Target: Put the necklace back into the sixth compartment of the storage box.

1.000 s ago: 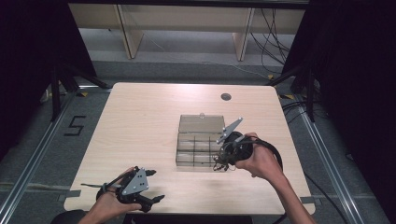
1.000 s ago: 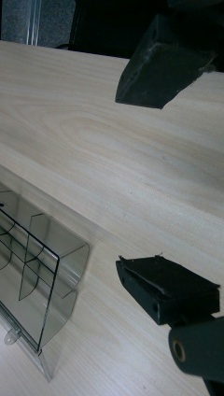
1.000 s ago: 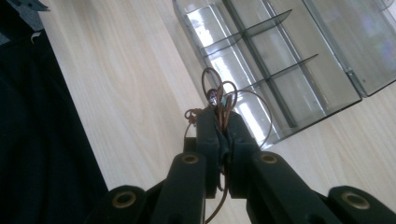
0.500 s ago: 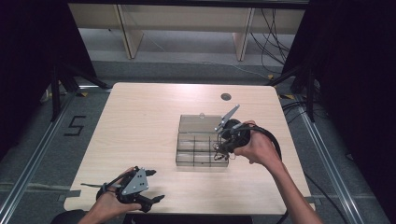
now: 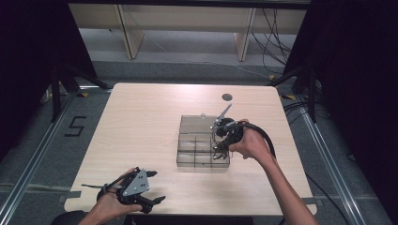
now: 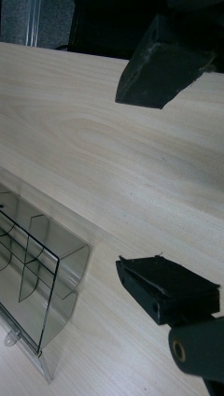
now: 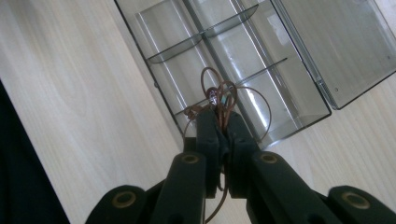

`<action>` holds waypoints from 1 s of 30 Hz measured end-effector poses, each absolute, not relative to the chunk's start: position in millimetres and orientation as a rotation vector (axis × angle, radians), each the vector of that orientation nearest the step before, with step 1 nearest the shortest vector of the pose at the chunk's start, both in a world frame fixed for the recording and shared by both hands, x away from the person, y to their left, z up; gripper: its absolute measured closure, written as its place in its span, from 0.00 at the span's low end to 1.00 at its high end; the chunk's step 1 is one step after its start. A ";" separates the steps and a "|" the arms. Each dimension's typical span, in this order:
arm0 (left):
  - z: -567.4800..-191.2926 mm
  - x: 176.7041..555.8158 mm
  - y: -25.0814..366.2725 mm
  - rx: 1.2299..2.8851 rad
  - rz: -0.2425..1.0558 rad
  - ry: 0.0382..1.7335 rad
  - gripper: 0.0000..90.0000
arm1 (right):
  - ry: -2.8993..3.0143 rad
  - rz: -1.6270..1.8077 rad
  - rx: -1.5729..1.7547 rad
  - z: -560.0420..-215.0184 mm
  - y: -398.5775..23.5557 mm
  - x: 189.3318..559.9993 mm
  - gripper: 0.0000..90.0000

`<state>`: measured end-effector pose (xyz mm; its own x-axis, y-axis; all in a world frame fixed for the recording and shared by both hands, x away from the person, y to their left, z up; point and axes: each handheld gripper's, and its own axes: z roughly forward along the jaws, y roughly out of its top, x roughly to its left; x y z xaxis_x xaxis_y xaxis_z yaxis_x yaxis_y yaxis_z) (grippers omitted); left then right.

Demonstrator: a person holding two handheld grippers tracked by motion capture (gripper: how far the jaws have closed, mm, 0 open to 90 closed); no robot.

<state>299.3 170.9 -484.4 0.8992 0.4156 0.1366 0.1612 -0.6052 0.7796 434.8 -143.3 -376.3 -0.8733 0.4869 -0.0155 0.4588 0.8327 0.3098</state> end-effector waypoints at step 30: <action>-485.3 297.8 169.3 2.207 0.382 0.415 0.18 | 3.012 0.335 0.795 -421.7 -140.8 458.8 0.96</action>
